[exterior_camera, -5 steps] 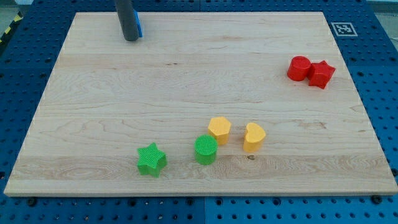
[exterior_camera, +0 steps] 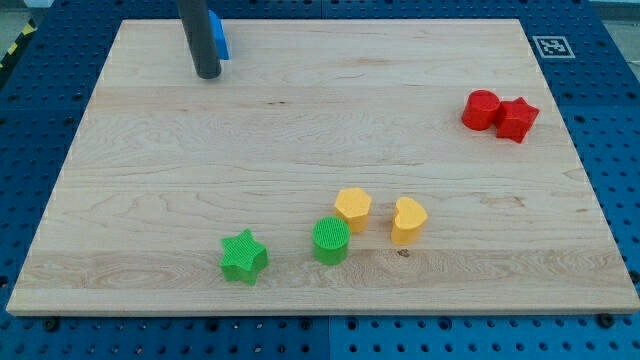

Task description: Place the yellow heart close to the yellow hexagon

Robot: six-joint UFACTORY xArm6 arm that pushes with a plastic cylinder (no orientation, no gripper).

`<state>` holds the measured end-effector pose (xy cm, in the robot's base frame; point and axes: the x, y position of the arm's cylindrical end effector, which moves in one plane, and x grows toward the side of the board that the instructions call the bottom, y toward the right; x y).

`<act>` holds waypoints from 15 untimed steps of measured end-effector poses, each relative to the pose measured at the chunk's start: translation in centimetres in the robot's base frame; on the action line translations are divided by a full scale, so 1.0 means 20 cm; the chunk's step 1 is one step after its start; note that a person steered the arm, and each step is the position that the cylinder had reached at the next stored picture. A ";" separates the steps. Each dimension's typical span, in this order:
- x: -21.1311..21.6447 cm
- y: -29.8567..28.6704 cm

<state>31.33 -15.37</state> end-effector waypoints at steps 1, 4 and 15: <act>0.01 0.00; 0.14 0.00; 0.91 1.27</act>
<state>49.48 10.04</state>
